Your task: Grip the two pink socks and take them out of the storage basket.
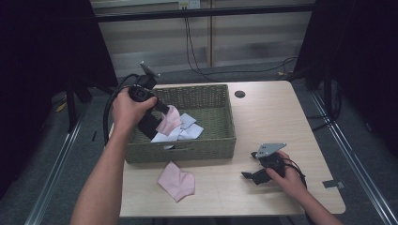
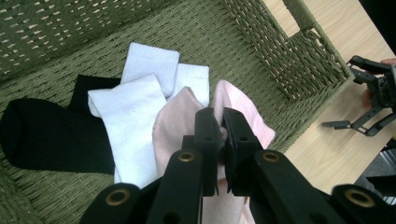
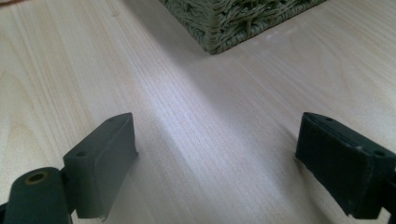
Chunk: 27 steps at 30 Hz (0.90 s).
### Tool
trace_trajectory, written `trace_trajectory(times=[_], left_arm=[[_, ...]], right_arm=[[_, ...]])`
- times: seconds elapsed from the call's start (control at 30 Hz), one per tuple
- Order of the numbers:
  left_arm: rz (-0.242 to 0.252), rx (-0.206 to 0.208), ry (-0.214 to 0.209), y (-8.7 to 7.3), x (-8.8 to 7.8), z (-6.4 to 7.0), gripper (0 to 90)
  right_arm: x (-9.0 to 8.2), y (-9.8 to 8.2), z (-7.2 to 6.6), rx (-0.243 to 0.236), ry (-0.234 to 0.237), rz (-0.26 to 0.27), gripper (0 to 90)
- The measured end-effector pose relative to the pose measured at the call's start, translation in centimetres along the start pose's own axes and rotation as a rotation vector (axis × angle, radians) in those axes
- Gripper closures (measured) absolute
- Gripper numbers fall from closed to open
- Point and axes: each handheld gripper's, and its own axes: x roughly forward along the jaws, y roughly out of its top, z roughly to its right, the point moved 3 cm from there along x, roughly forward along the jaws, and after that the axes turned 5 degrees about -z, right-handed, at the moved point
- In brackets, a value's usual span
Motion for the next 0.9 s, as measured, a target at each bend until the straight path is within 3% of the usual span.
trace_trajectory(times=[0.57,0.9], left_arm=[[0.001,0.06,0.006,-0.5,-2.0,2.3,85.0],[0.004,0.076,0.005,-1.2,-2.9,2.7,85.1]], right_arm=[[0.0,0.0,0.0,-0.001,0.0,0.0,11.3],[0.0,0.0,0.0,0.0,0.0,0.0,11.3]])
